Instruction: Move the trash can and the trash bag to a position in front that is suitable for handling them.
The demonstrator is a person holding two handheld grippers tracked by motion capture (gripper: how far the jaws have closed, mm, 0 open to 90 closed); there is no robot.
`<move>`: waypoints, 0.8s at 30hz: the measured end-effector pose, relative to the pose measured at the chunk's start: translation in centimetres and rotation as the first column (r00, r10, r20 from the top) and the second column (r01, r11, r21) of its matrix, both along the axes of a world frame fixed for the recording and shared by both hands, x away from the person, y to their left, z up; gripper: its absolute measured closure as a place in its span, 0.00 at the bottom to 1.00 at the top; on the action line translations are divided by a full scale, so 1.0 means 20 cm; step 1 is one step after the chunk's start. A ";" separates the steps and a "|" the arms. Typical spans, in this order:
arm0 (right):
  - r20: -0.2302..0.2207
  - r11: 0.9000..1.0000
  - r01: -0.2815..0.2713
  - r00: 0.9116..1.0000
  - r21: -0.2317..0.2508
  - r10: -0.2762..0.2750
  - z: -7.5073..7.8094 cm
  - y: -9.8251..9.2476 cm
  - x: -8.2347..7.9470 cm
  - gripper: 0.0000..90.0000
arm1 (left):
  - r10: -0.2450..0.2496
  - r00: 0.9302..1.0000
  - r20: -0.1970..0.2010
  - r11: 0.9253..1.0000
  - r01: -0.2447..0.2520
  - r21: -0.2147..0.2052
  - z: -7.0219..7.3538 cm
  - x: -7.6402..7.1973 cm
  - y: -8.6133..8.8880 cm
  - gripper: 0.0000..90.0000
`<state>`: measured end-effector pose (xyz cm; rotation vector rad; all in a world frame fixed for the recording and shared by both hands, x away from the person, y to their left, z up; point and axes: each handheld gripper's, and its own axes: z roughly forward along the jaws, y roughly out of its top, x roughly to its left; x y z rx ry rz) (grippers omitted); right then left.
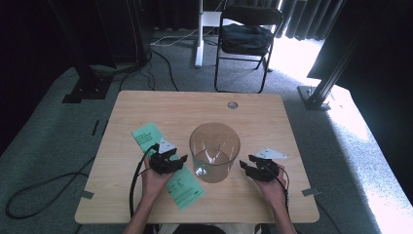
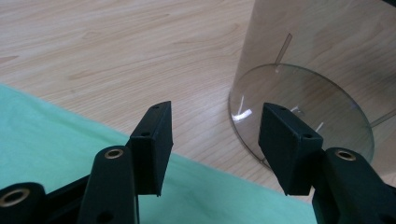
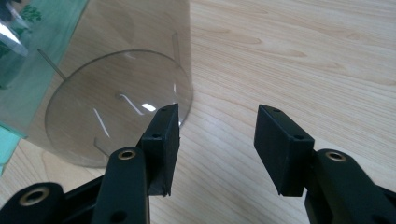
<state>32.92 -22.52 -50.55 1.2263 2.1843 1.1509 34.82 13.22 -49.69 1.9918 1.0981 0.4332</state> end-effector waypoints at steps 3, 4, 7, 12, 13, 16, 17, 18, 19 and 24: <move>0.003 1.000 -0.004 1.000 0.001 0.004 0.00 0.01 0.00 0.55 | -0.001 1.000 -0.009 1.000 0.001 -0.005 -0.01 0.01 -0.01 0.50; 0.002 1.000 -0.004 1.000 0.002 0.004 0.00 0.01 0.00 0.55 | -0.005 1.000 -0.010 1.000 0.005 -0.005 -0.01 0.01 -0.02 0.50; -0.002 1.000 -0.006 1.000 0.004 0.006 -0.01 0.02 0.01 0.55 | -0.010 1.000 -0.012 1.000 0.009 -0.008 -0.01 0.02 -0.02 0.50; -0.003 1.000 -0.015 1.000 0.000 0.015 -0.01 0.04 0.01 0.55 | -0.018 1.000 -0.015 1.000 0.018 0.000 -0.02 0.02 -0.05 0.51; -0.003 1.000 -0.016 1.000 0.000 0.016 -0.01 0.04 0.01 0.55 | -0.020 1.000 -0.016 1.000 0.020 0.005 -0.01 0.03 -0.05 0.51; -0.006 1.000 -0.019 1.000 -0.006 0.019 -0.02 0.03 0.01 0.55 | -0.032 0.999 -0.011 0.999 0.032 0.007 0.00 0.03 -0.06 0.52; -0.004 1.000 -0.020 1.000 -0.006 0.020 -0.02 0.03 0.01 0.55 | -0.036 0.999 -0.006 0.999 0.036 0.006 0.01 0.03 -0.07 0.52; -0.004 1.000 -0.020 1.000 -0.004 0.020 -0.02 0.03 0.01 0.55 | -0.039 0.999 -0.003 0.999 0.039 0.004 0.02 0.03 -0.08 0.52; -0.004 1.000 -0.018 1.000 -0.002 0.018 -0.02 0.03 0.01 0.55 | -0.047 0.999 0.001 0.999 0.047 0.011 0.02 0.03 -0.09 0.52; -0.001 1.000 -0.012 1.000 0.002 0.012 -0.02 0.01 0.01 0.55 | -0.033 0.999 0.014 0.999 0.033 0.008 0.03 0.03 -0.08 0.51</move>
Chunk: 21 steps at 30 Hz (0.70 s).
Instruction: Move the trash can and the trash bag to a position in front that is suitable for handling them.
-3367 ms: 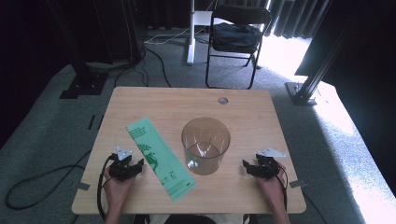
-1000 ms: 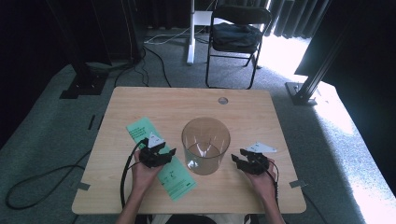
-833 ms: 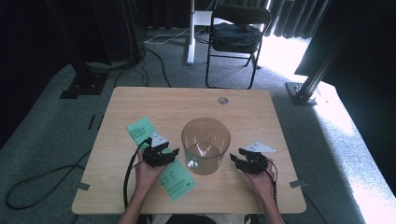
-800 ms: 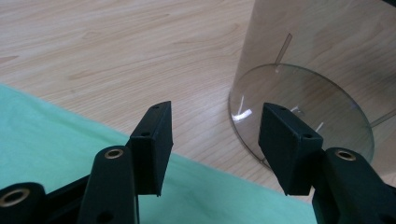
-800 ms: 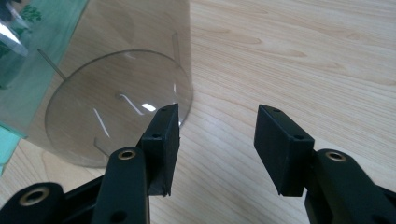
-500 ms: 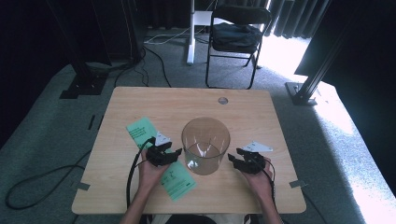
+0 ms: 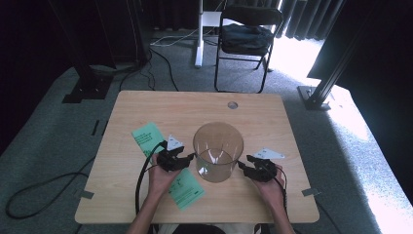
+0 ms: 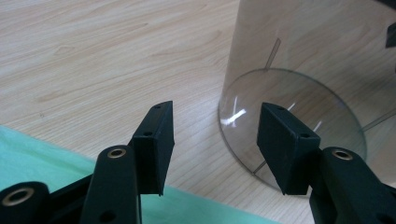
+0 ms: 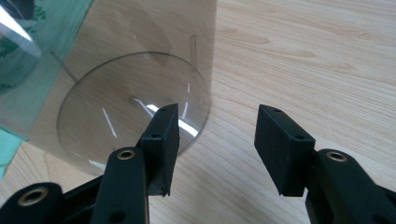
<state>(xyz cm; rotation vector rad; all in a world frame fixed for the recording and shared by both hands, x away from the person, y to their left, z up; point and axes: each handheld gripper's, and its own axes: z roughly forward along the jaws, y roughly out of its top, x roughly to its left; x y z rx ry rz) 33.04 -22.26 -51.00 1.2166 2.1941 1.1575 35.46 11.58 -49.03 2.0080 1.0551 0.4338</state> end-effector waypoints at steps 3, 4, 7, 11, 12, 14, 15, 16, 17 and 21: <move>-0.003 1.000 0.004 1.000 0.006 -0.004 -0.01 -0.01 -0.01 0.55 | 0.028 1.000 0.006 0.999 -0.029 0.020 0.01 -0.01 0.05 0.51; -0.003 1.000 0.004 1.000 0.006 -0.004 -0.01 -0.01 -0.01 0.55 | 0.028 1.000 0.006 0.999 -0.029 0.020 0.01 -0.01 0.05 0.51; -0.009 1.000 0.004 1.000 0.004 -0.004 -0.03 -0.01 -0.01 0.55 | 0.086 0.996 0.013 0.995 -0.087 0.048 0.00 -0.01 0.15 0.51; -0.013 1.000 0.005 1.000 -0.001 -0.005 -0.03 0.00 -0.01 0.55 | 0.133 0.991 0.006 0.990 -0.133 0.049 -0.02 0.00 0.21 0.52; -0.013 1.000 0.005 1.000 -0.002 -0.005 -0.04 0.00 -0.01 0.55 | 0.165 0.986 0.000 0.985 -0.164 0.055 -0.05 0.01 0.25 0.53; -0.014 1.000 0.005 1.000 -0.003 -0.005 -0.04 0.00 -0.01 0.55 | 0.191 0.982 -0.009 0.979 -0.190 0.074 -0.07 0.01 0.28 0.54; -0.014 1.000 0.005 1.000 -0.003 -0.005 -0.04 0.00 -0.01 0.55 | 0.191 0.982 -0.009 0.979 -0.190 0.074 -0.07 0.01 0.28 0.54; -0.014 1.000 0.008 1.000 -0.003 -0.008 -0.04 0.00 -0.02 0.55 | 0.216 0.976 -0.015 0.974 -0.215 0.073 -0.09 0.02 0.30 0.55; -0.014 1.000 0.009 1.000 -0.003 -0.009 -0.04 -0.01 -0.02 0.55 | 0.216 0.976 -0.015 0.974 -0.215 0.073 -0.09 0.02 0.30 0.55; -0.014 1.000 0.011 1.000 -0.002 -0.011 -0.05 -0.01 -0.02 0.55 | 0.260 0.965 -0.022 0.963 -0.258 0.081 -0.12 0.03 0.35 0.55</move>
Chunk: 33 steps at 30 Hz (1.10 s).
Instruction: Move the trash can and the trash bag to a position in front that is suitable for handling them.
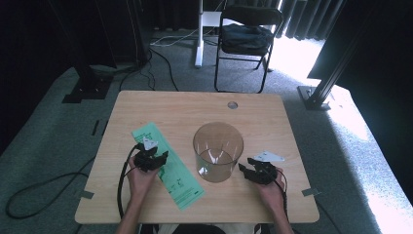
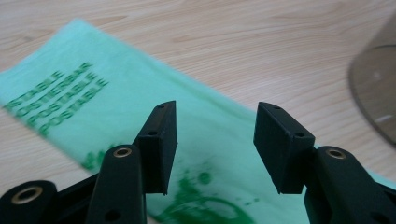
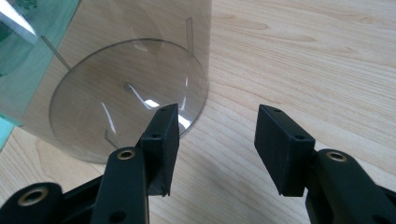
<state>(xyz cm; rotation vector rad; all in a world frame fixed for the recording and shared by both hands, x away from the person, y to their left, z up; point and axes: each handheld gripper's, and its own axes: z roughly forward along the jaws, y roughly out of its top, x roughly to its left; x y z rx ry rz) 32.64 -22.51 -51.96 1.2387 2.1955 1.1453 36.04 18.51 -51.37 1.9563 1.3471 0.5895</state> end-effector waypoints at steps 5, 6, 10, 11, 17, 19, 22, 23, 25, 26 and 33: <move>-0.002 1.000 0.006 1.000 0.004 -0.006 0.00 -0.01 0.00 0.55 | 0.043 0.999 -0.012 0.999 -0.042 0.016 -0.02 0.00 0.05 0.58; -0.002 1.000 0.006 1.000 0.004 -0.006 0.00 -0.01 0.00 0.55 | 0.051 0.999 -0.018 0.998 -0.051 0.023 -0.03 0.00 0.06 0.58; -0.001 1.000 0.006 1.000 0.002 -0.006 -0.01 -0.01 0.00 0.55 | 0.079 0.997 -0.025 0.997 -0.078 0.012 -0.04 -0.01 0.10 0.62; -0.003 1.000 0.005 1.000 0.000 -0.005 -0.01 -0.01 -0.01 0.55 | 0.084 0.996 -0.027 0.996 -0.083 0.013 -0.04 -0.01 0.11 0.64; -0.006 1.000 0.005 1.000 -0.001 -0.005 -0.01 -0.02 -0.01 0.55 | 0.139 0.989 -0.043 0.990 -0.139 0.006 -0.07 -0.02 0.17 0.64; -0.008 1.000 0.006 1.000 -0.002 -0.006 -0.02 -0.02 -0.01 0.55 | 0.160 0.986 -0.050 0.987 -0.161 -0.013 -0.07 -0.02 0.20 0.64; -0.010 1.000 0.006 1.000 -0.003 -0.006 -0.02 -0.02 -0.01 0.55 | 0.164 0.985 -0.056 0.986 -0.165 -0.013 -0.07 -0.02 0.20 0.64; -0.011 1.000 0.006 1.000 -0.004 -0.006 -0.02 -0.02 -0.01 0.55 | 0.169 0.984 -0.057 0.985 -0.170 -0.015 -0.08 -0.02 0.21 0.64; -0.011 1.000 0.006 1.000 -0.005 -0.006 -0.02 -0.02 -0.01 0.55 | 0.183 0.981 -0.060 0.982 -0.185 -0.027 -0.08 -0.01 0.21 0.64; -0.011 1.000 0.006 1.000 -0.005 -0.006 -0.03 -0.02 -0.01 0.55 | 0.193 0.979 -0.065 0.980 -0.195 -0.034 -0.09 -0.01 0.22 0.64; -0.010 1.000 0.014 1.000 -0.005 -0.014 -0.02 -0.03 -0.01 0.55 | 0.178 0.981 -0.079 0.983 -0.180 -0.026 -0.11 -0.01 0.20 0.64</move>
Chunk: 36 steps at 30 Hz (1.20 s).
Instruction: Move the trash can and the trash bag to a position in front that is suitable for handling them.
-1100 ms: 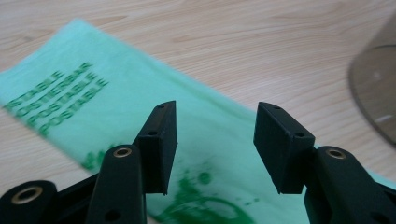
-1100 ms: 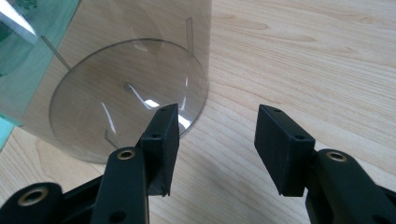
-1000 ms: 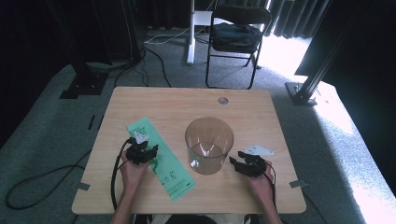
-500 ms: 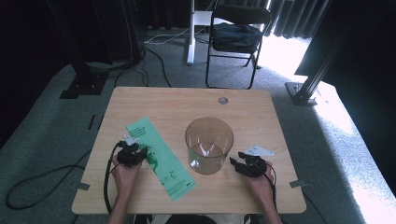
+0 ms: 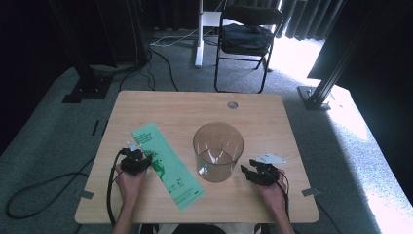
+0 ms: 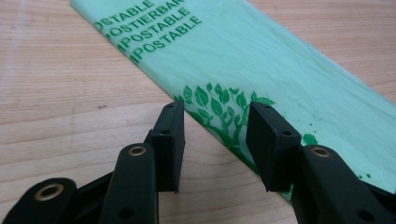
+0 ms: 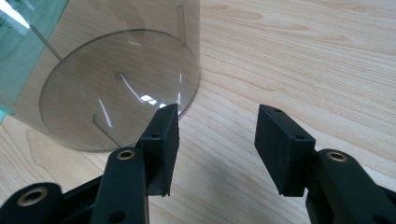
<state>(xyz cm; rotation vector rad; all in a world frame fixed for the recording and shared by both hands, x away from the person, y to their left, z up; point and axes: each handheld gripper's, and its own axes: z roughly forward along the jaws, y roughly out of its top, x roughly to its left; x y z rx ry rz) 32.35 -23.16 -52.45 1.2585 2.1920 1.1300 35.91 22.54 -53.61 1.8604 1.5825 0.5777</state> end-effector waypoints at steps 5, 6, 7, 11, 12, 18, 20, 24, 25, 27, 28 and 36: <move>0.003 1.000 0.003 1.000 -0.002 -0.003 0.00 0.00 0.00 0.55 | -0.009 1.000 0.006 1.000 0.009 -0.003 0.00 0.00 -0.02 0.64; 0.001 1.000 0.003 1.000 -0.003 -0.003 0.00 0.00 0.00 0.55 | -0.010 1.000 0.006 1.000 0.010 -0.003 0.00 0.01 -0.02 0.64; 0.000 1.000 0.004 1.000 -0.004 -0.004 0.00 0.00 0.00 0.55 | -0.014 1.000 0.006 1.000 0.014 -0.002 0.00 0.01 -0.03 0.64; 0.002 1.000 0.000 1.000 -0.020 0.000 0.00 0.01 0.00 0.54 | -0.027 1.000 0.009 1.000 0.027 0.014 0.00 0.02 -0.06 0.67; 0.002 1.000 0.001 1.000 -0.021 -0.001 -0.01 0.01 0.00 0.54 | -0.029 1.000 0.009 0.999 0.029 0.015 0.00 0.02 -0.06 0.70; 0.000 1.000 0.000 1.000 -0.023 0.000 -0.01 0.00 0.00 0.54 | -0.034 0.999 0.007 0.999 0.034 0.032 0.00 0.02 -0.06 0.88; -0.002 1.000 0.001 1.000 -0.023 -0.001 -0.02 0.01 0.00 0.54 | -0.045 0.999 0.006 0.999 0.045 0.022 0.00 0.02 -0.05 0.94; -0.001 1.000 0.002 1.000 -0.024 -0.002 -0.02 0.01 0.00 0.54 | -0.057 0.998 -0.001 0.998 0.057 0.037 0.00 0.02 -0.03 1.00; 0.000 1.000 0.002 1.000 -0.025 -0.002 -0.02 0.01 0.00 0.54 | -0.056 0.998 -0.002 0.998 0.056 0.041 0.00 0.02 -0.03 1.00; 0.000 1.000 0.001 1.000 -0.026 -0.001 -0.02 0.01 0.00 0.54 | -0.053 0.999 -0.003 0.998 0.053 0.044 0.00 0.02 -0.01 1.00; 0.000 1.000 0.001 1.000 -0.026 -0.001 -0.02 0.01 0.00 0.54 | -0.053 0.999 -0.003 0.998 0.053 0.044 0.00 0.02 -0.01 1.00; -0.005 1.000 0.006 1.000 -0.026 -0.007 -0.02 0.00 0.00 0.54 | -0.010 1.000 -0.007 0.998 0.010 0.058 0.01 0.04 0.08 0.96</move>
